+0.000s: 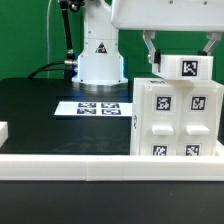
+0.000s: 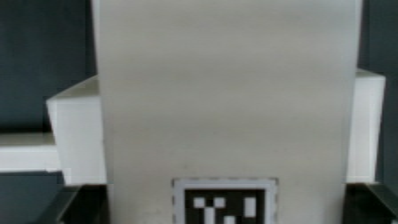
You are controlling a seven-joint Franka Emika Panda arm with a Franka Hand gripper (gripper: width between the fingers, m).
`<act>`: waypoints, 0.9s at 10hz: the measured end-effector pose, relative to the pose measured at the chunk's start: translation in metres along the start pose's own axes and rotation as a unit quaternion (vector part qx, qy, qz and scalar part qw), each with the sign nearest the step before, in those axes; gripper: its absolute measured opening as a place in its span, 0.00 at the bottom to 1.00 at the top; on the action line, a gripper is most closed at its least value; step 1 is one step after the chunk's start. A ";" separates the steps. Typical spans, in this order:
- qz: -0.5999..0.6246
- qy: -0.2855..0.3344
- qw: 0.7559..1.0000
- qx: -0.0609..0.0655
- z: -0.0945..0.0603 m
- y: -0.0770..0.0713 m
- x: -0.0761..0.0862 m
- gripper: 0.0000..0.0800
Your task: Assemble cabinet
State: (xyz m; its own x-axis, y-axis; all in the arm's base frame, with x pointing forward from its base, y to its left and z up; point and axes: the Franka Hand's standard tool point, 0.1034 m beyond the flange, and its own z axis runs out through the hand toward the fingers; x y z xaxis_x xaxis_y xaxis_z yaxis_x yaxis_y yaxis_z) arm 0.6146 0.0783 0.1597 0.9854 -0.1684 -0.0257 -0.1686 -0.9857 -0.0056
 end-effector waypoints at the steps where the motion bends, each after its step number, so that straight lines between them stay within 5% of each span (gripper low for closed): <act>1: 0.072 -0.001 0.997 0.001 0.000 -0.001 0.000 0.70; 6: 0.263 -0.002 0.965 0.004 0.000 -0.003 -0.001 0.70; 9: 0.413 -0.002 0.910 0.015 0.001 -0.006 0.001 0.70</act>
Offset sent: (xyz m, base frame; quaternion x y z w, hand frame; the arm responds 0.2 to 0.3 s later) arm 0.0000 0.0000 0.0000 0.0000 0.0000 0.1790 0.9838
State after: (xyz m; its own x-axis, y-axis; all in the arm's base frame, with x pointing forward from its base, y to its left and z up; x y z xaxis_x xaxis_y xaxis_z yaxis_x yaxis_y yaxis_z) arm 0.6163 0.0842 0.1591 0.5212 -0.8526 -0.0368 -0.8533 -0.5213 -0.0100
